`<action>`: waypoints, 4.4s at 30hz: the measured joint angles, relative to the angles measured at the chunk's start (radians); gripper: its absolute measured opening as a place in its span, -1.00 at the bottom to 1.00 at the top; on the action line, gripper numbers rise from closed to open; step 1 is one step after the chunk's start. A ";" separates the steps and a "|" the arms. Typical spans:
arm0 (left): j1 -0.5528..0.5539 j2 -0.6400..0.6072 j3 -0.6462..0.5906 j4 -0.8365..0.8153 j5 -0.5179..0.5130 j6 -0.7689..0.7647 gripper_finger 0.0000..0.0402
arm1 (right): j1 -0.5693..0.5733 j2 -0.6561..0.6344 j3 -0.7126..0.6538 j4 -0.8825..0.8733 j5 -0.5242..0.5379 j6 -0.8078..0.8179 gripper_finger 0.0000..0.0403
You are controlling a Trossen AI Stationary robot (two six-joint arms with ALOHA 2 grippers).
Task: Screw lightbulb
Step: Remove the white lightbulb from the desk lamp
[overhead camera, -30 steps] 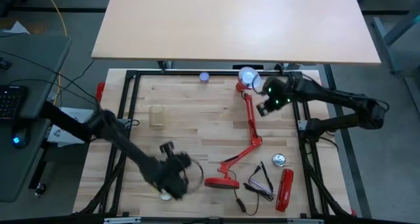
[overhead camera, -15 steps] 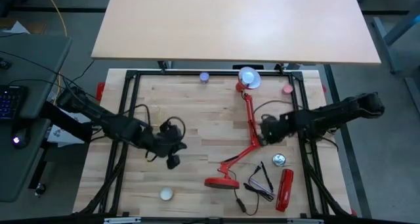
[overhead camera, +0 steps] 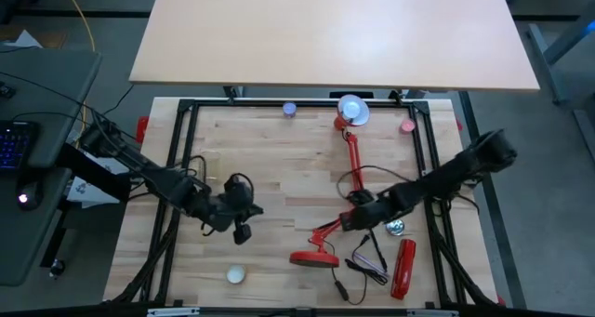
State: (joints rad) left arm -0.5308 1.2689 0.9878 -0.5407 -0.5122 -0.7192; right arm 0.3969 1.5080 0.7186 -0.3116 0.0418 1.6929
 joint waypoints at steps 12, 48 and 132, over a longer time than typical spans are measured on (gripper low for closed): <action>0.029 -0.216 0.001 -0.060 -0.092 0.043 -1.00 | -0.062 0.300 0.356 0.086 -0.059 -0.183 -1.00; 0.069 -0.031 0.002 0.232 -0.076 0.144 -1.00 | -0.782 0.090 0.422 -0.252 -0.213 -1.066 -1.00; 0.236 0.618 0.219 -0.699 -0.177 -0.150 -1.00 | -0.454 0.356 0.361 0.079 -0.005 -0.517 -1.00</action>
State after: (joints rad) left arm -0.2951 1.8865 1.2070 -1.2396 -0.6892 -0.8692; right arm -0.0573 1.8645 1.0794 -0.2324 0.0372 1.1759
